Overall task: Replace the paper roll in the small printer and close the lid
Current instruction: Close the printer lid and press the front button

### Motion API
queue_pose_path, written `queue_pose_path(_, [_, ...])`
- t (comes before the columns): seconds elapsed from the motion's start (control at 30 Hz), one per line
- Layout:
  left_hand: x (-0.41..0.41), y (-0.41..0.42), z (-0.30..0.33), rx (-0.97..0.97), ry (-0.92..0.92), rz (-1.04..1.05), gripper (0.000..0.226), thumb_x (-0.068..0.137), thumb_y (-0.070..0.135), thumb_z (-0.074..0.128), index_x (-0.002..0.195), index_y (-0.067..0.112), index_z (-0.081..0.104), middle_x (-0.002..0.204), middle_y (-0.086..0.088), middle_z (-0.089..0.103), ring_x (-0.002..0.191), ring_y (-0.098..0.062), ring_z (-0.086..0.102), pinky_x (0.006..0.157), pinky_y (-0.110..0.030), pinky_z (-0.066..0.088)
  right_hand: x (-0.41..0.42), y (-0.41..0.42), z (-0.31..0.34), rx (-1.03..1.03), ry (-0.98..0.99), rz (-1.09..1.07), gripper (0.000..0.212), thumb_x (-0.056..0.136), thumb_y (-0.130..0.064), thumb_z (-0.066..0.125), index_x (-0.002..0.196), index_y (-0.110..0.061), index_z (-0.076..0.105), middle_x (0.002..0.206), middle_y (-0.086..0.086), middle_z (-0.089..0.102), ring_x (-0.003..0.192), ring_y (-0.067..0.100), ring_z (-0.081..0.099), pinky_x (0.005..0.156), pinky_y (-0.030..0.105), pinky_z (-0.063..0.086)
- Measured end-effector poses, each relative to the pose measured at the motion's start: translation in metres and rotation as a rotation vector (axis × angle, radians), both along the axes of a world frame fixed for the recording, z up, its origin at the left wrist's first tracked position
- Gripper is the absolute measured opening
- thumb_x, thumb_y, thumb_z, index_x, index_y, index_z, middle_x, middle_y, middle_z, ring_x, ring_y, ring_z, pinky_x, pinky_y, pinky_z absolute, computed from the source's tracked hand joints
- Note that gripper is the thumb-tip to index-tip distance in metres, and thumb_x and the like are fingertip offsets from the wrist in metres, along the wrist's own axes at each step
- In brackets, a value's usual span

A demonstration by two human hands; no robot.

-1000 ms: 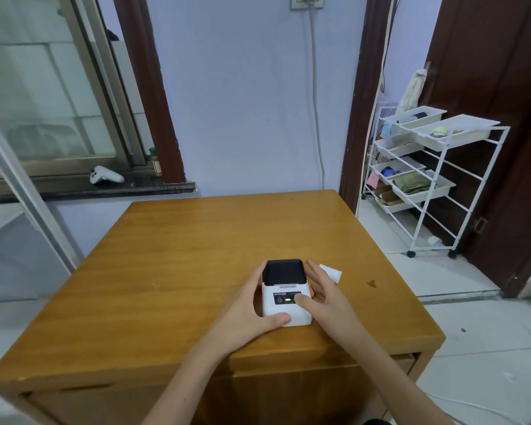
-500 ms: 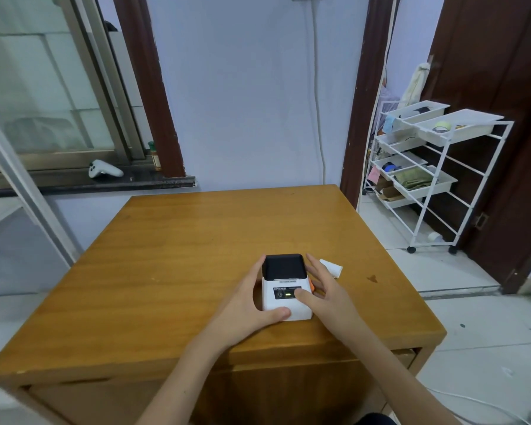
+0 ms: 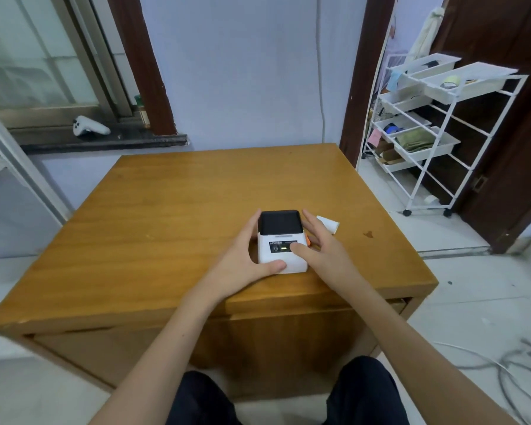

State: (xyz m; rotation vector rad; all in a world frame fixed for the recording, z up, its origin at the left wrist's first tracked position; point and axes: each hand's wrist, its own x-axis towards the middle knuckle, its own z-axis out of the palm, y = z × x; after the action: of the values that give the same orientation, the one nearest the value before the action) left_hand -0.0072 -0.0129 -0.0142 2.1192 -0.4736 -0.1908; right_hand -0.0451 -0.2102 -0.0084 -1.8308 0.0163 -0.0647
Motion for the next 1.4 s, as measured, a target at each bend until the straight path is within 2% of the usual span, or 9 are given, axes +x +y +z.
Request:
queue_pose_path(0.23, [0.0022,0.0001,-0.0007,-0.002,-0.012,-0.003,0.114,0.063,0.060,0.080,0.151,0.052,0.008,0.124,0.055,0.028,0.134,-0.002,0.043,0.115,-0.040,0.036,-0.0001,-0.0004,0.0003,0.011,-0.015,0.007,0.069,0.091,-0.022,0.063,0.149,-0.036,0.028,0.134,-0.021,0.043,0.121,0.000,0.046,0.091,0.016,0.039])
queue_pose_path(0.4, [0.0031,0.0002,-0.0012,-0.007,-0.018,-0.007,0.114,0.063,0.059,0.081,0.151,0.052,0.008,0.125,0.055,0.026,0.134,-0.002,0.043,0.115,-0.041,0.036,0.0007,-0.0010,-0.0003,-0.002,-0.011,0.007,0.071,0.090,-0.025,0.063,0.150,-0.036,0.026,0.146,-0.013,0.043,0.122,0.001,0.045,0.102,0.025,0.040])
queue_pose_path(0.7, [0.0011,-0.0004,0.0015,-0.014,-0.025,-0.004,0.113,0.064,0.058,0.080,0.152,0.050,0.008,0.141,0.034,0.033,0.136,-0.004,0.042,0.115,-0.040,0.036,0.0000,0.0003,0.0015,-0.051,-0.022,0.008,0.069,0.090,-0.026,0.062,0.149,-0.038,0.028,0.121,-0.036,0.045,0.105,-0.011,0.052,0.100,0.026,0.043])
queue_pose_path(0.77, [0.0013,-0.0002,0.0013,-0.014,-0.025,-0.005,0.113,0.066,0.056,0.081,0.152,0.050,0.008,0.141,0.033,0.032,0.136,-0.004,0.042,0.115,-0.039,0.036,-0.0002,0.0007,0.0022,-0.056,-0.022,0.012,0.069,0.091,-0.026,0.062,0.149,-0.038,0.027,0.123,-0.035,0.045,0.107,-0.008,0.052,0.100,0.026,0.043])
queue_pose_path(0.97, [0.0027,0.0005,-0.0015,0.009,-0.035,0.008,0.112,0.067,0.055,0.082,0.151,0.051,0.008,0.125,0.053,0.030,0.133,-0.002,0.044,0.112,-0.037,0.038,-0.0003,0.0009,0.0035,-0.082,-0.022,0.013,0.070,0.091,-0.026,0.061,0.150,-0.036,0.025,0.133,-0.023,0.042,0.124,0.000,0.044,0.105,0.029,0.041])
queue_pose_path(1.1, [0.0030,0.0007,-0.0019,0.008,-0.040,0.011,0.111,0.070,0.050,0.083,0.152,0.050,0.009,0.123,0.055,0.027,0.133,-0.001,0.044,0.111,-0.034,0.039,-0.0002,0.0011,0.0031,-0.071,-0.024,0.015,0.069,0.091,-0.025,0.062,0.149,-0.037,0.027,0.129,-0.030,0.042,0.118,-0.006,0.046,0.102,0.025,0.041])
queue_pose_path(1.23, [0.0023,0.0000,-0.0013,0.004,-0.041,0.019,0.111,0.072,0.047,0.084,0.153,0.049,0.008,0.130,0.046,0.031,0.134,-0.001,0.042,0.110,-0.031,0.037,-0.0010,0.0006,0.0029,-0.068,-0.018,0.011,0.068,0.091,-0.023,0.061,0.148,-0.038,0.029,0.113,-0.046,0.042,0.106,-0.019,0.049,0.100,0.023,0.042])
queue_pose_path(1.33, [0.0022,-0.0001,-0.0010,0.007,-0.037,0.022,0.110,0.072,0.046,0.084,0.152,0.052,0.008,0.127,0.049,0.032,0.133,-0.001,0.043,0.109,-0.030,0.038,-0.0023,0.0007,0.0041,-0.037,-0.016,0.010,0.066,0.091,-0.019,0.061,0.147,-0.039,0.032,0.107,-0.050,0.045,0.100,-0.028,0.049,0.091,0.015,0.041])
queue_pose_path(1.4, [0.0021,0.0001,-0.0011,0.006,-0.033,0.021,0.110,0.071,0.046,0.084,0.151,0.053,0.008,0.122,0.054,0.030,0.132,0.000,0.044,0.108,-0.030,0.038,-0.0028,0.0010,0.0043,-0.030,-0.022,0.008,0.066,0.091,-0.019,0.061,0.147,-0.038,0.032,0.109,-0.047,0.046,0.104,-0.023,0.051,0.092,0.015,0.041])
